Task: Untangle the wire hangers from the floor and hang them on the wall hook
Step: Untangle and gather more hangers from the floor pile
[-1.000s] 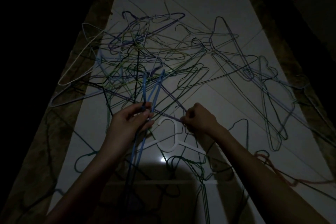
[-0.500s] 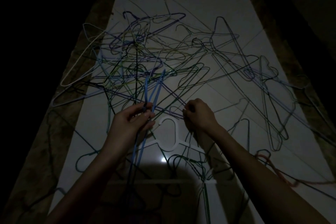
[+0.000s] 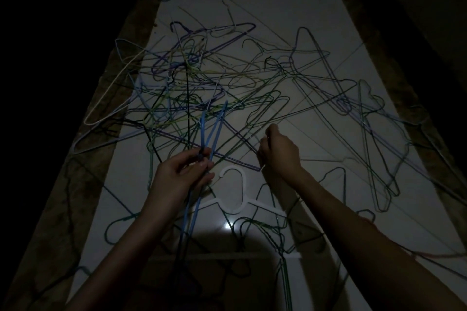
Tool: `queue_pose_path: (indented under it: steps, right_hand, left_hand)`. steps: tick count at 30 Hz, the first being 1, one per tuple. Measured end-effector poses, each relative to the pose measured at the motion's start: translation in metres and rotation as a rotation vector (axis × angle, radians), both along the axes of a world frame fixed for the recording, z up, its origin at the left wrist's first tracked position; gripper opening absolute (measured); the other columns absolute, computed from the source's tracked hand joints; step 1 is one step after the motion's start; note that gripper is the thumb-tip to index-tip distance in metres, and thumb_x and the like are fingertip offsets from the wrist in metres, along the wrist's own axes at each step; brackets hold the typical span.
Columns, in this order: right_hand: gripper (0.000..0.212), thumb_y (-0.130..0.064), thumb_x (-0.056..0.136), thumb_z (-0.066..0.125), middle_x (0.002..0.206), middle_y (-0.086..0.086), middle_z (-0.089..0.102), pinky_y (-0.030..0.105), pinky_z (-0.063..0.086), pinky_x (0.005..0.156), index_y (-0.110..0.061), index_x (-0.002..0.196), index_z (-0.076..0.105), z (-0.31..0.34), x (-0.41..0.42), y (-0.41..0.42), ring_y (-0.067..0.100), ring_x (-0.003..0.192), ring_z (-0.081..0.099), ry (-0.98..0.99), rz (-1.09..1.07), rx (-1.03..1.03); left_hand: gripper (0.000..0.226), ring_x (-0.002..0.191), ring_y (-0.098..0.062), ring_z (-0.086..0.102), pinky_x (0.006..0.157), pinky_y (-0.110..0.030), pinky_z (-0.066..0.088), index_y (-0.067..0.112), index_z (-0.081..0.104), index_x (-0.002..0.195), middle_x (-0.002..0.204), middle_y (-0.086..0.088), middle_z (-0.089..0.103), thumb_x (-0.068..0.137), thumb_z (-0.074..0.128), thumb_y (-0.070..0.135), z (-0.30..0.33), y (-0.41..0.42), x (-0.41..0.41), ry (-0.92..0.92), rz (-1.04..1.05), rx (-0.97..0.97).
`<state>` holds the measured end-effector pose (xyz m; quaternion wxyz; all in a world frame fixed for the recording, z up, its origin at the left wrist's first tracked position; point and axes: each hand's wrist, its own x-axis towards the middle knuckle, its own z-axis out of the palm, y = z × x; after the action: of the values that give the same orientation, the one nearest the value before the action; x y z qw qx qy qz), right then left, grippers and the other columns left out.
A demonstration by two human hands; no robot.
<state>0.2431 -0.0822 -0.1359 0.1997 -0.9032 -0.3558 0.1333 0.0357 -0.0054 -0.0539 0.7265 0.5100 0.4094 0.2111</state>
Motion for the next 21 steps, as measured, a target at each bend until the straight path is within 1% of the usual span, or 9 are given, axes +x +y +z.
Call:
queue_pose_path:
  steps: [3,5,8,11,13,15,17,19,21]
  right_hand:
    - [0.020,-0.020,0.096,0.043,0.093,0.017,0.064,0.034,0.040,0.064,-0.005,0.108,0.048,0.008,0.008,0.000,0.033,0.083,0.060,0.042,-0.053,0.033]
    - [0.018,-0.024,0.094,0.047,0.092,0.014,0.067,0.036,0.046,0.068,-0.009,0.104,0.052,0.014,0.012,-0.003,0.031,0.084,0.062,0.087,-0.068,0.080]
    - [0.015,-0.028,0.091,0.053,0.088,0.008,0.070,0.036,0.050,0.073,-0.016,0.096,0.060,0.029,0.017,-0.007,0.025,0.084,0.064,0.102,-0.031,0.087]
    - [0.010,-0.024,0.089,0.057,0.082,0.006,0.070,0.041,0.053,0.076,-0.018,0.092,0.063,0.047,0.020,-0.008,0.023,0.078,0.066,0.190,0.024,0.129]
    - [0.005,-0.019,0.089,0.058,0.075,0.002,0.067,0.041,0.055,0.073,-0.017,0.087,0.062,0.065,0.020,-0.009,0.021,0.068,0.066,0.237,0.028,0.210]
    - [0.004,-0.017,0.089,0.058,0.074,0.001,0.063,0.033,0.053,0.064,-0.016,0.086,0.060,0.087,0.021,-0.012,0.019,0.062,0.064,0.254,-0.019,0.316]
    - [0.004,-0.014,0.090,0.057,0.075,0.006,0.063,0.025,0.048,0.055,-0.012,0.087,0.059,0.112,0.022,-0.015,0.017,0.060,0.061,0.279,-0.068,0.427]
    - [0.004,-0.011,0.089,0.057,0.074,0.008,0.063,0.016,0.045,0.047,-0.010,0.086,0.058,0.134,0.021,-0.017,0.018,0.059,0.061,0.287,-0.076,0.487]
    - [0.007,-0.010,0.089,0.058,0.071,0.007,0.063,0.014,0.043,0.042,-0.010,0.082,0.057,0.151,0.016,-0.019,0.019,0.060,0.063,0.286,-0.066,0.504]
  left_hand:
    - [0.019,0.090,-0.015,0.069,0.068,-0.014,0.053,0.013,0.066,0.097,0.102,-0.012,0.068,0.090,0.054,0.001,-0.001,0.002,-0.002,0.001,-0.008,0.009]
    - [0.018,0.089,-0.014,0.070,0.069,-0.016,0.054,0.013,0.067,0.096,0.097,-0.010,0.070,0.089,0.055,0.002,0.000,0.003,-0.003,-0.005,0.001,0.000]
    - [0.017,0.087,-0.013,0.070,0.071,-0.018,0.055,0.012,0.067,0.092,0.088,-0.007,0.071,0.089,0.054,0.002,0.002,0.006,-0.003,-0.015,0.022,-0.011]
    - [0.016,0.085,-0.012,0.070,0.073,-0.022,0.057,0.011,0.066,0.090,0.082,-0.003,0.073,0.090,0.053,0.001,0.008,0.006,-0.002,-0.028,0.021,0.000]
    - [0.016,0.079,-0.009,0.070,0.070,-0.020,0.057,0.009,0.065,0.089,0.079,-0.003,0.072,0.091,0.052,0.001,0.016,0.008,-0.002,-0.037,0.036,0.050]
    - [0.016,0.073,-0.007,0.070,0.064,-0.015,0.054,0.010,0.065,0.089,0.074,0.000,0.072,0.090,0.052,0.001,0.026,0.014,-0.004,-0.046,0.060,0.139]
    - [0.018,0.072,-0.009,0.070,0.064,-0.014,0.053,0.013,0.065,0.087,0.072,0.002,0.072,0.089,0.053,-0.001,0.036,0.021,-0.005,-0.079,0.069,0.192]
    - [0.019,0.074,-0.011,0.070,0.064,-0.016,0.054,0.011,0.064,0.088,0.078,-0.003,0.072,0.088,0.054,-0.004,0.044,0.023,-0.004,-0.113,0.053,0.207]
    - [0.017,0.073,-0.012,0.070,0.064,-0.017,0.055,0.007,0.063,0.090,0.085,-0.010,0.069,0.088,0.053,-0.006,0.050,0.021,-0.001,-0.125,0.032,0.193]
